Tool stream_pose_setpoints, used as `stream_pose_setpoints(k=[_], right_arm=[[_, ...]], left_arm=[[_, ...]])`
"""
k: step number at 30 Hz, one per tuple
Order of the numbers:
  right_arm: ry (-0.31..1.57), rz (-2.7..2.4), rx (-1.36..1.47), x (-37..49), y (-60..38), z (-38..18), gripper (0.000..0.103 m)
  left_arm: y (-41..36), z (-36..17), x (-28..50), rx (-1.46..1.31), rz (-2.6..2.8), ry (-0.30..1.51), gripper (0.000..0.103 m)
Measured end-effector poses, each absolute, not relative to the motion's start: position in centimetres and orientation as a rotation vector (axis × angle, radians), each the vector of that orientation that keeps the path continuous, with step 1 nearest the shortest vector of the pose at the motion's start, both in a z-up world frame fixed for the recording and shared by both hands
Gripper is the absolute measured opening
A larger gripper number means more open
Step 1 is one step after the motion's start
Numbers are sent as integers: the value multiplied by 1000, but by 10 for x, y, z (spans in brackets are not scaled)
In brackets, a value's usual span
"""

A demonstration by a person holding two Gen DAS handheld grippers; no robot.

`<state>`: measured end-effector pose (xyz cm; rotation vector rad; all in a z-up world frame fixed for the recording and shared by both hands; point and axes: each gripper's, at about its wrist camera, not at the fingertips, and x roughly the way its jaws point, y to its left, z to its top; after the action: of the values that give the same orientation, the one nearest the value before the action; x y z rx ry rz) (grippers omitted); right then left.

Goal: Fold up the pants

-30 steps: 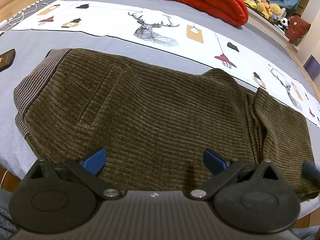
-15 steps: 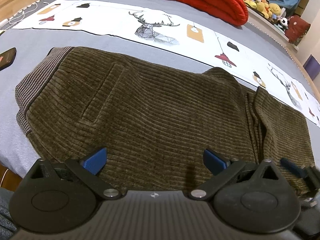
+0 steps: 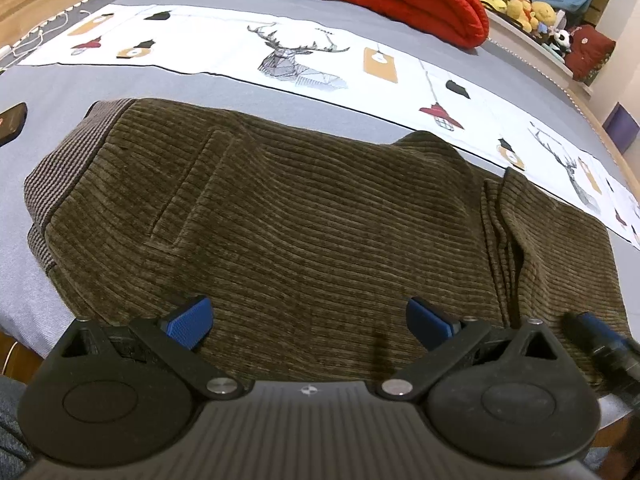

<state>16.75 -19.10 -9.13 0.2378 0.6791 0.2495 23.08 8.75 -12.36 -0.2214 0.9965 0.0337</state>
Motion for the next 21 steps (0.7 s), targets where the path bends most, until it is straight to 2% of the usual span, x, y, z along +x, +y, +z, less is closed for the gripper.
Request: stream_pose_setpoints(k=[5,9,15,21], right_arm=[[615,53,383,134,-239,-84,75],[621,-76,481,109,-274,-99,76],[621,-237,734,74,-317,-119,77],[593,-376,869,55,-353,-129,77]], left_arm=[[79,-116,226,-219,10,979,103],[83,-103,222,-240,-2,943,103],[113,-88,213,-317,52,898,103],[146,-83,203,-363,121,882,103]])
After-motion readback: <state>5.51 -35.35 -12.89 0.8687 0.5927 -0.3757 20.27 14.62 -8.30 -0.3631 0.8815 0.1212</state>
